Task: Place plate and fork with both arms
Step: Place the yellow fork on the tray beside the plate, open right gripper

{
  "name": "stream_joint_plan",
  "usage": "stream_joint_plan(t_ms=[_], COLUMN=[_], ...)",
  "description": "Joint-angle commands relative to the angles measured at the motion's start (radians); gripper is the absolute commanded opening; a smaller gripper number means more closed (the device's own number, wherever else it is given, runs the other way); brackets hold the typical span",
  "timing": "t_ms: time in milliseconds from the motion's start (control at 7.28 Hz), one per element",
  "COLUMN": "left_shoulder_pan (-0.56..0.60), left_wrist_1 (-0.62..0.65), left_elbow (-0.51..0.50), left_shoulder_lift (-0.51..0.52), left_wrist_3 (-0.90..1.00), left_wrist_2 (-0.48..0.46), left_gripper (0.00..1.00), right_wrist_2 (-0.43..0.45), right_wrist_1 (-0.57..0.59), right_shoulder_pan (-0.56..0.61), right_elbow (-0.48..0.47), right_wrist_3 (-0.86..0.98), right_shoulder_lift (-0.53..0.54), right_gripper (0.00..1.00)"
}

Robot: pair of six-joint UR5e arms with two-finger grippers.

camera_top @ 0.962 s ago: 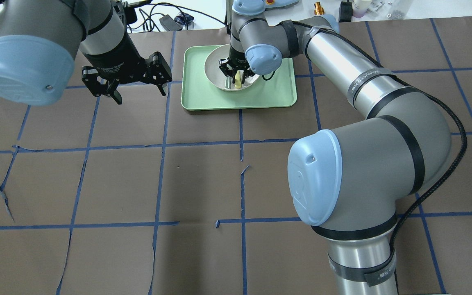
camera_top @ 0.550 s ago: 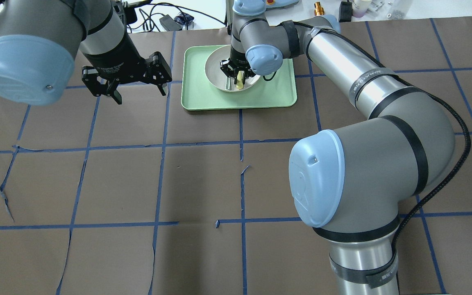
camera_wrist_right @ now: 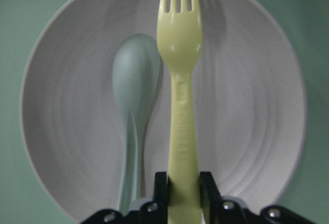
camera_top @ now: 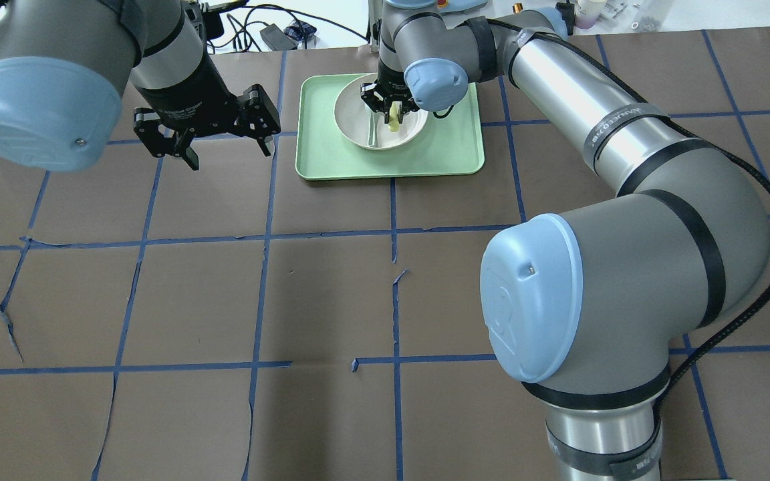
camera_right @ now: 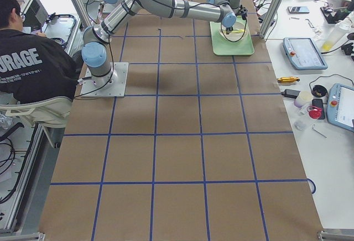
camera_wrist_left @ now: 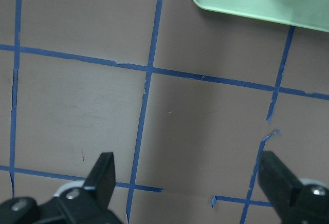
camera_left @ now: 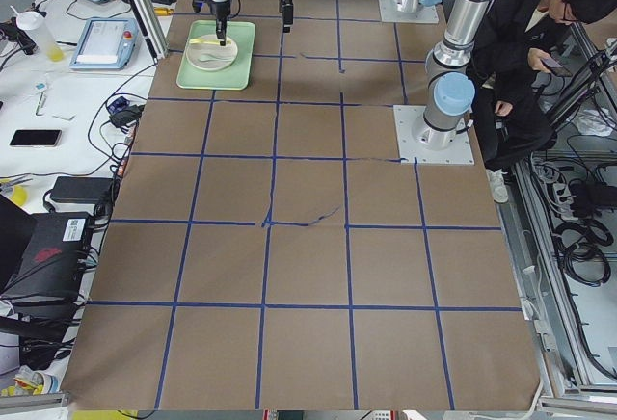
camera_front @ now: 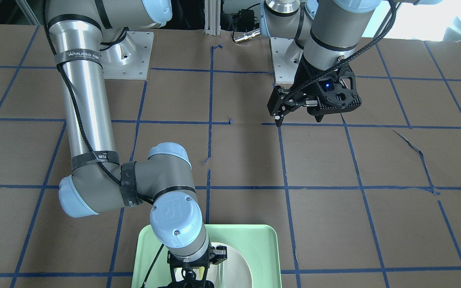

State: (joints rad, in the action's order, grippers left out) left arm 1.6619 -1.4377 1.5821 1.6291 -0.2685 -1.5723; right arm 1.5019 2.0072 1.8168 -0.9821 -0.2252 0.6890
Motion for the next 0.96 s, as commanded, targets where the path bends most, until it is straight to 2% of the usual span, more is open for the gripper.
stream_joint_plan(t_ms=[0,275,550,687,824], left_shoulder_pan=[0.001,0.001,0.001,0.001,0.001], left_wrist_1=[0.0,0.005,0.006,0.006,0.006], left_elbow=[0.001,0.018,0.021,0.021,0.021], left_shoulder_lift=[0.003,0.005,0.005,0.005,0.003], left_wrist_3=[0.0,-0.002,-0.002,-0.002,-0.002], left_wrist_2=[0.0,0.002,0.002,0.002,0.002], left_gripper=[1.0,1.0,1.0,1.0,1.0], right_wrist_2=[0.038,0.026,0.023,0.02,0.02], right_wrist_1=[-0.002,0.001,0.011,0.022,0.031], right_shoulder_pan=[-0.063,-0.12,-0.122,-0.122,-0.122], right_elbow=[-0.042,-0.093,-0.13,-0.144,-0.153], right_wrist_3=[0.077,0.148,0.138,0.138,0.138], right_shoulder_lift=[0.018,0.027,0.023,0.023,0.03], right_gripper=[0.29,0.29,0.29,0.46,0.95])
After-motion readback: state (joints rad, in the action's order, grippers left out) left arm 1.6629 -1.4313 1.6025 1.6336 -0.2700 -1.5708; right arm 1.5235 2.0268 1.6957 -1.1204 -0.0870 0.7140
